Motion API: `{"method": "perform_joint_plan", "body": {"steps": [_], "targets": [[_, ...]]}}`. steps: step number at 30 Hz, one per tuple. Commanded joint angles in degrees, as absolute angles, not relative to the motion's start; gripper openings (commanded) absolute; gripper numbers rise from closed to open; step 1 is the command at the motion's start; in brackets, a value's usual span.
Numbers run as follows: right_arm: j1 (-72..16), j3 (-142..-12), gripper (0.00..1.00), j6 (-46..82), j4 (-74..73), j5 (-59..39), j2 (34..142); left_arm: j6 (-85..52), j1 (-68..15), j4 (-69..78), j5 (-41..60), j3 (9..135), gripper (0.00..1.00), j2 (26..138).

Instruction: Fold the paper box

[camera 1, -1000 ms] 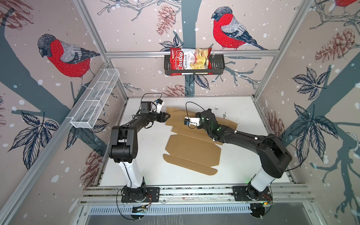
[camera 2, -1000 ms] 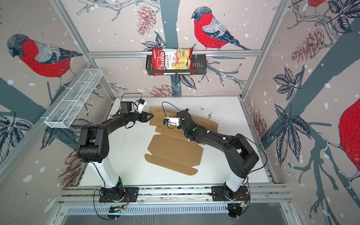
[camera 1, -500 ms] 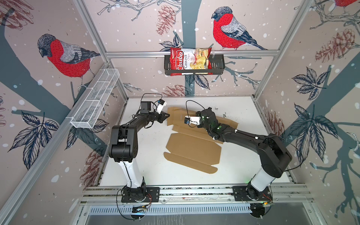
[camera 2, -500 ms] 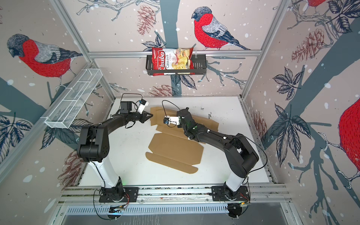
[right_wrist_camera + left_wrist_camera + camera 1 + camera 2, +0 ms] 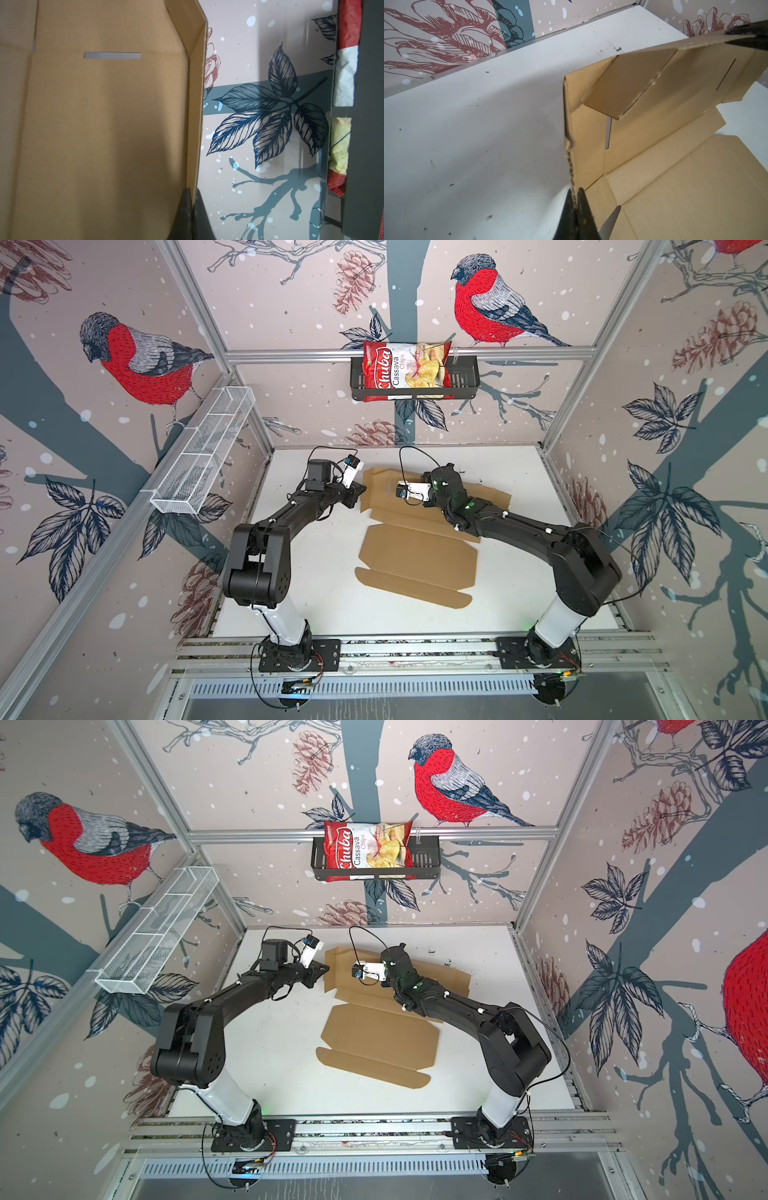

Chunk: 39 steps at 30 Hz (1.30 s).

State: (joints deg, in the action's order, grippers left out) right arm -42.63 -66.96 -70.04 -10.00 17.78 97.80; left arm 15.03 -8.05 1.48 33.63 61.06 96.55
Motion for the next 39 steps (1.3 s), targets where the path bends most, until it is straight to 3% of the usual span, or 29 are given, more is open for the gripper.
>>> {"method": "perform_joint_plan", "body": {"steps": [1, 19, 24, 31, 36, 39], "targets": [[-42.67, -68.25, 0.06, -68.97, -9.05, 17.39, 98.41, 15.95, -9.2, 5.31, 31.62, 60.11, 0.0, 94.7], [-44.46, -69.16, 0.17, -69.49, -11.71, 20.98, 100.12, 5.17, -13.49, 13.84, 24.78, 51.18, 0.0, 86.76], [-47.79, -64.13, 0.27, -69.78, -26.69, 30.87, 101.91, 3.09, -13.62, 16.32, 23.04, 50.12, 0.0, 86.0], [-48.35, -59.54, 0.36, -69.15, -37.11, 34.98, 102.15, 2.64, -13.62, 17.26, 20.68, 48.74, 0.0, 85.79], [-49.39, -53.32, 0.38, -70.9, -48.27, 37.52, 102.38, 2.55, -13.6, 17.51, 20.71, 48.39, 0.0, 85.68], [-49.41, -52.03, 0.32, -70.85, -49.65, 37.36, 102.84, 2.86, -13.62, 17.42, 20.65, 48.59, 0.0, 85.94]]}}
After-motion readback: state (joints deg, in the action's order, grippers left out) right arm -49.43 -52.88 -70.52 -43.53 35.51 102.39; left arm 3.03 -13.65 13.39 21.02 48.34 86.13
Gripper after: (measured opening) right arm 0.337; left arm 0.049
